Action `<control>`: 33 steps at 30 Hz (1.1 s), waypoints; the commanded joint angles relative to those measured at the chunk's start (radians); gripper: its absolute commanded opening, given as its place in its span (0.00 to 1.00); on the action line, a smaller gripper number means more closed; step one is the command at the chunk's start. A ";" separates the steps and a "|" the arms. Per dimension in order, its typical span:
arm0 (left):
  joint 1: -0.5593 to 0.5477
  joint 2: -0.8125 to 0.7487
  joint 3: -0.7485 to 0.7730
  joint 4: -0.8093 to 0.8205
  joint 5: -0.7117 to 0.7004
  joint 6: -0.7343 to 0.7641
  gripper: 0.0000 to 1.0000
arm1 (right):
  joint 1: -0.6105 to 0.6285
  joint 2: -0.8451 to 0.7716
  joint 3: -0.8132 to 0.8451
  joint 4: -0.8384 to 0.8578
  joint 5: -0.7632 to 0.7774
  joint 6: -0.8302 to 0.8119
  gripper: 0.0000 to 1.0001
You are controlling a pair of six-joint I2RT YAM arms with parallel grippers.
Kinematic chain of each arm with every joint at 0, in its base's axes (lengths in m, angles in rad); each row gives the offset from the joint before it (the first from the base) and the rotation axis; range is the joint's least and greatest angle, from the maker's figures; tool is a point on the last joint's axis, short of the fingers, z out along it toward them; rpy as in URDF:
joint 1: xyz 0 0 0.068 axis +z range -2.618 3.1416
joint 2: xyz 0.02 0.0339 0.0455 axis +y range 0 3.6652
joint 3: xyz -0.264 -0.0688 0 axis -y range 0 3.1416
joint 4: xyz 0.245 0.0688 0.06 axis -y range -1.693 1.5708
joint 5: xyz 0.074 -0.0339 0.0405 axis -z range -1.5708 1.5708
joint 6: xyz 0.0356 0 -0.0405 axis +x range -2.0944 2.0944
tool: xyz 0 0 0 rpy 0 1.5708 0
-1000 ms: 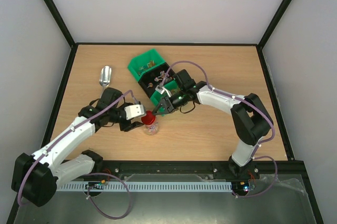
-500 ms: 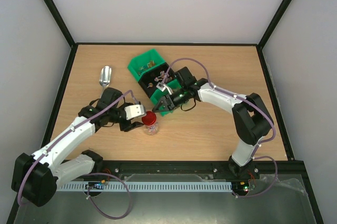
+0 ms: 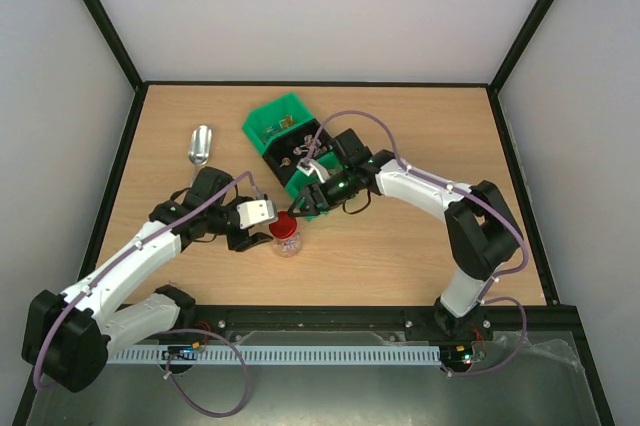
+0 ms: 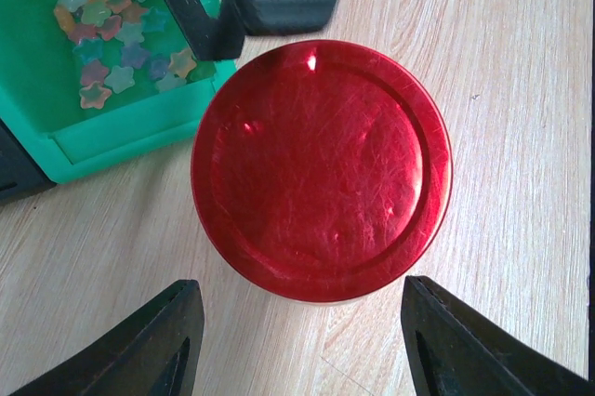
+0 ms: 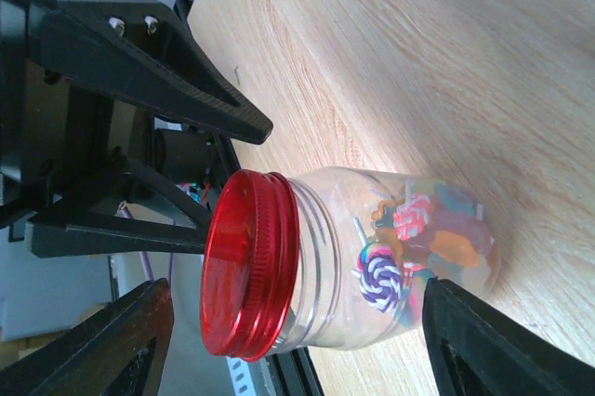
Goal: Pack the candies
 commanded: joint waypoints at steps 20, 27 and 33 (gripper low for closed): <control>-0.003 -0.019 0.066 -0.109 0.045 0.036 0.68 | 0.015 -0.017 0.027 -0.004 0.062 -0.064 0.76; 0.024 -0.026 0.154 -0.181 0.058 -0.003 0.79 | -0.024 -0.235 -0.144 0.217 0.217 -0.137 0.91; 0.042 -0.034 0.213 -0.166 0.064 -0.104 0.94 | -0.030 -0.372 -0.291 0.428 0.384 -0.108 0.99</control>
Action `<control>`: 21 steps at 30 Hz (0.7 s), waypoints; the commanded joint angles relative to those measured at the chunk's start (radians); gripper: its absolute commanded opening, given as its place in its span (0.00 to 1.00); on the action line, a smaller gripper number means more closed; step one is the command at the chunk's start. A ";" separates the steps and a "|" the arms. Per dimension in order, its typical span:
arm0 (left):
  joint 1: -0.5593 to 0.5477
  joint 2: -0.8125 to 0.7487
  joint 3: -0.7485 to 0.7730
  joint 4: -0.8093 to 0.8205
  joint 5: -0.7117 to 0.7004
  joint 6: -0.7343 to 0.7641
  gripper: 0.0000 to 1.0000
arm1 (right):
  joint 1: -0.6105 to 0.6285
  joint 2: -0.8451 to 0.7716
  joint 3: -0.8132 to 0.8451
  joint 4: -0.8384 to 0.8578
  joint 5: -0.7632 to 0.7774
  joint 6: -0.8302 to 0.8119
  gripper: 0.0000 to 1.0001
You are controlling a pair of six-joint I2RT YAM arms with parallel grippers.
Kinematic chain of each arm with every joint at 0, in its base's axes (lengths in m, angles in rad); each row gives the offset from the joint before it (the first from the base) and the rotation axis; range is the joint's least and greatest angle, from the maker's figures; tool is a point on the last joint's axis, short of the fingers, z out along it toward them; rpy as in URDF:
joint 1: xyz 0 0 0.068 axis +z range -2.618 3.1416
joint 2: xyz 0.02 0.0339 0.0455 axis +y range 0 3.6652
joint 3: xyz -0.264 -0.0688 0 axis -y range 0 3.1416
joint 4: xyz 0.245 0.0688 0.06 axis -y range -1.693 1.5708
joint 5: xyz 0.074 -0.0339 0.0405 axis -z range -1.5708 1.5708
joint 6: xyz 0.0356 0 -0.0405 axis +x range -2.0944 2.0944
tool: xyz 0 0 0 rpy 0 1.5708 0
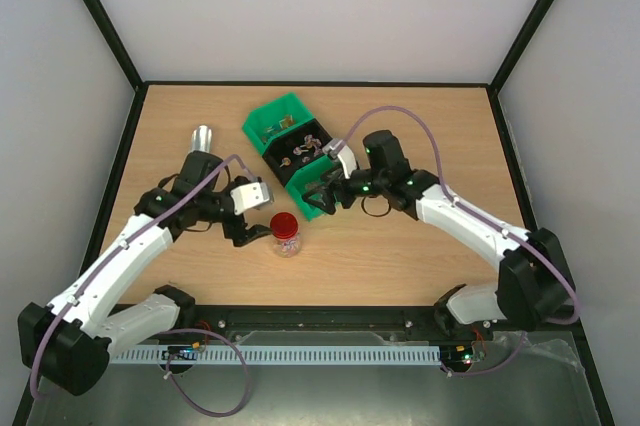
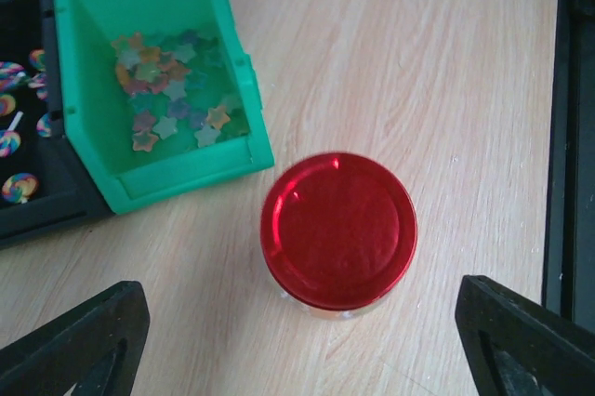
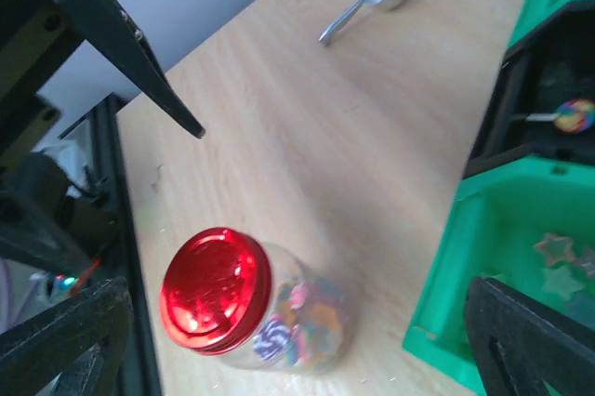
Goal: Pack the candies
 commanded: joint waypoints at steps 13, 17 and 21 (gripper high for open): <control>0.048 0.005 0.109 -0.079 -0.086 -0.094 0.99 | 0.058 0.028 -0.427 0.655 -0.044 -0.092 0.99; 0.058 0.041 0.117 -0.097 -0.053 -0.091 0.99 | 0.086 0.121 -0.467 0.781 -0.033 -0.111 0.99; 0.057 0.063 0.118 -0.105 -0.030 -0.085 0.99 | 0.113 0.193 -0.467 0.846 -0.044 -0.163 0.99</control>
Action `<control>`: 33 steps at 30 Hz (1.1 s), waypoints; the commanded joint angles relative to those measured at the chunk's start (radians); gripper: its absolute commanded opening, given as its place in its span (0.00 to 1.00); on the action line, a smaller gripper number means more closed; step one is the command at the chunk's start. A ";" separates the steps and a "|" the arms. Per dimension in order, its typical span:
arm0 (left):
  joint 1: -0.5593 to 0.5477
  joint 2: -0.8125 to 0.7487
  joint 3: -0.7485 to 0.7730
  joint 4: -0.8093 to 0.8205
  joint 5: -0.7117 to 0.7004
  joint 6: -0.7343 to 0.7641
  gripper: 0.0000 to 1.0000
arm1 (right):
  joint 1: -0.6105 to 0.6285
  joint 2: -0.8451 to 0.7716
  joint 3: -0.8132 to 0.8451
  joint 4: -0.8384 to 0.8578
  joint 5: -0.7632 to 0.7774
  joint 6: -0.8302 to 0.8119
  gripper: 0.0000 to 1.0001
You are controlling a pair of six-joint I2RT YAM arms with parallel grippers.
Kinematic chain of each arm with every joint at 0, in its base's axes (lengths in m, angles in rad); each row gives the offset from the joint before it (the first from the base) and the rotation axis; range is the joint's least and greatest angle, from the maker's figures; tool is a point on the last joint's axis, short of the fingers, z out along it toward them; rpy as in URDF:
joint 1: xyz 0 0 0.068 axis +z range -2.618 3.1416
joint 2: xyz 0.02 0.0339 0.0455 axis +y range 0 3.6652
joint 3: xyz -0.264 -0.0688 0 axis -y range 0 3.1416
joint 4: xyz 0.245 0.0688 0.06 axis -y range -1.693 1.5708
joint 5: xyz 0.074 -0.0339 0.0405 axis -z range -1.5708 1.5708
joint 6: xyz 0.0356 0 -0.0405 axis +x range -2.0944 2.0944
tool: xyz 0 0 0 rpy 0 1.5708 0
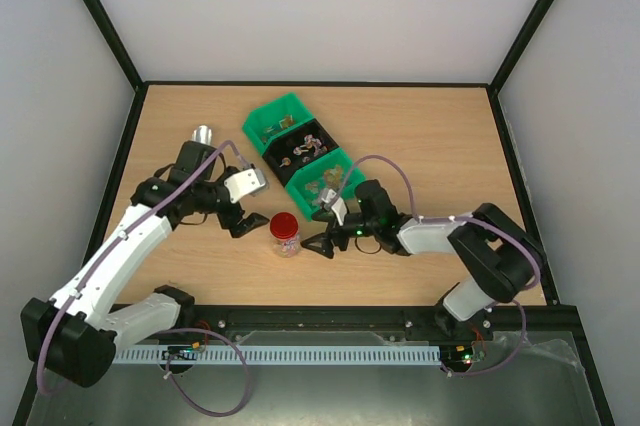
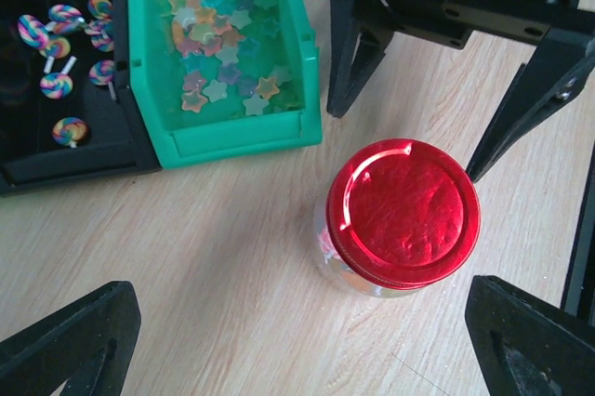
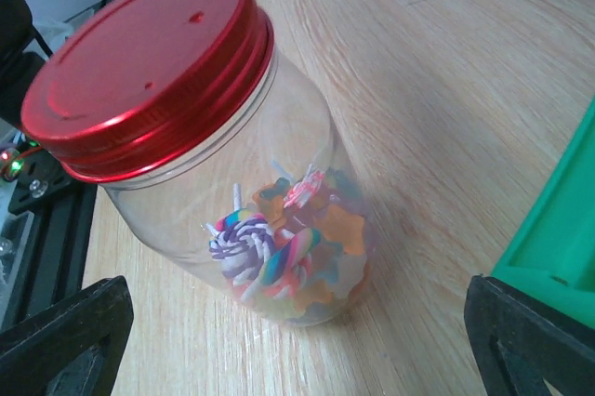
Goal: Pack the candies
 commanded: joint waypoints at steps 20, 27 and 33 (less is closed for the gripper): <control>-0.124 0.100 0.034 -0.052 -0.055 -0.073 0.84 | 0.139 0.269 0.078 0.337 0.043 -0.110 0.99; -0.197 0.138 0.046 -0.055 -0.104 -0.130 0.82 | 0.157 0.295 0.084 0.380 0.103 -0.089 0.95; -0.241 0.140 0.022 -0.025 -0.124 -0.140 0.82 | 0.161 0.302 0.080 0.406 0.118 -0.083 0.93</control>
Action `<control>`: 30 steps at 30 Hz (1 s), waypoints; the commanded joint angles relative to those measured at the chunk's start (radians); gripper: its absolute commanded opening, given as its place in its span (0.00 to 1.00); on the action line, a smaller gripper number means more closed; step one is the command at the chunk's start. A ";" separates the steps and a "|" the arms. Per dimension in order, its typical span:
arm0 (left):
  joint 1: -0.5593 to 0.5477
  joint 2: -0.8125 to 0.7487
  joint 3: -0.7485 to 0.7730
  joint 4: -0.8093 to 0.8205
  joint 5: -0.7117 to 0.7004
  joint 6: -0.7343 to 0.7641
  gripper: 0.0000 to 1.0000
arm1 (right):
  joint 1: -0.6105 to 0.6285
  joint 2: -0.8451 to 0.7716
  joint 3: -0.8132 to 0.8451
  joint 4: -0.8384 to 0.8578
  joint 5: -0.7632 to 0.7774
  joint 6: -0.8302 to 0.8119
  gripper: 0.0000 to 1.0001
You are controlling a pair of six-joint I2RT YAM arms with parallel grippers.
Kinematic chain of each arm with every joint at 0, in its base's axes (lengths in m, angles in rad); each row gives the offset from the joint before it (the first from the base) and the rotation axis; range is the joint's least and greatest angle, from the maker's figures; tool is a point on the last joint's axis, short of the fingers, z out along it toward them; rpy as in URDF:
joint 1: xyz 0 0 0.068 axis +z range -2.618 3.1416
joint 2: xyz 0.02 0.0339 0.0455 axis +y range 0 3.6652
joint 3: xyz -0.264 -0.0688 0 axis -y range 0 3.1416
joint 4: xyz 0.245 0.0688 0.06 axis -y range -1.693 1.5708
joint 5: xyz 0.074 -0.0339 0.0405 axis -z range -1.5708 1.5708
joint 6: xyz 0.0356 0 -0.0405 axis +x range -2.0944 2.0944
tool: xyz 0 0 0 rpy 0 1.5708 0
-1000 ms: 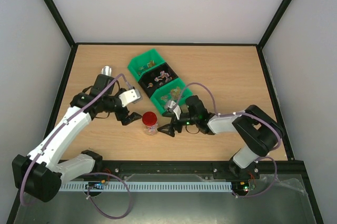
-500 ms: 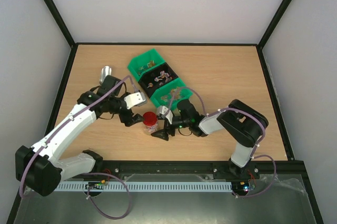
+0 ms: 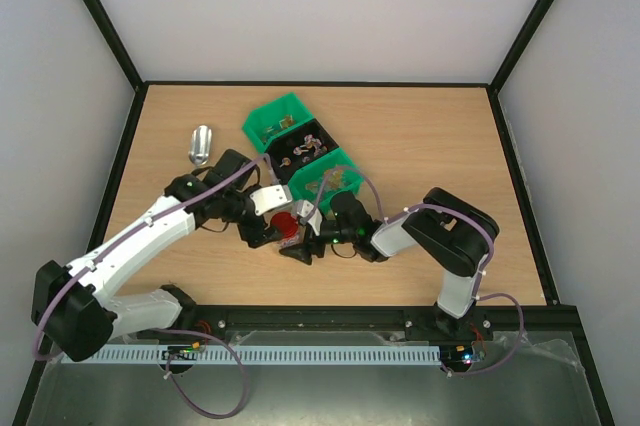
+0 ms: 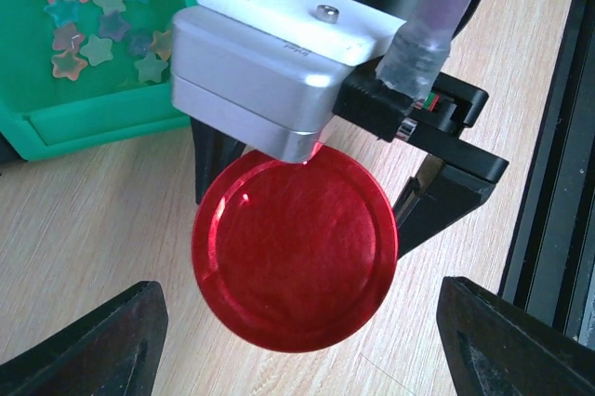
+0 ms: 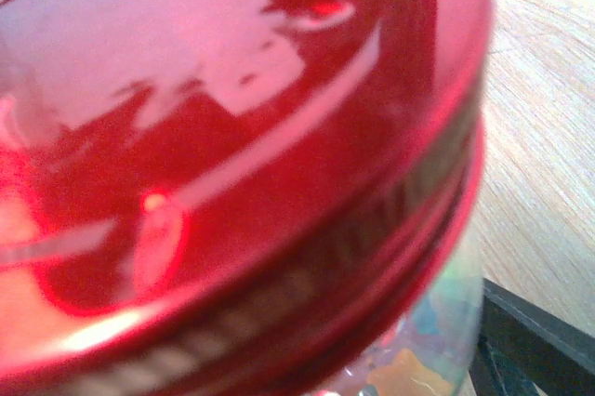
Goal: Pack the candies
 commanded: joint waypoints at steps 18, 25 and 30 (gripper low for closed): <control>-0.075 0.067 -0.016 0.098 -0.098 -0.086 0.83 | 0.015 0.019 0.005 0.094 0.069 0.032 0.77; -0.077 0.072 -0.025 0.119 -0.136 -0.136 0.83 | 0.027 0.019 0.003 0.099 0.110 0.028 0.73; -0.075 0.065 -0.030 0.130 -0.158 -0.179 0.85 | 0.035 0.019 0.002 0.100 0.139 0.024 0.71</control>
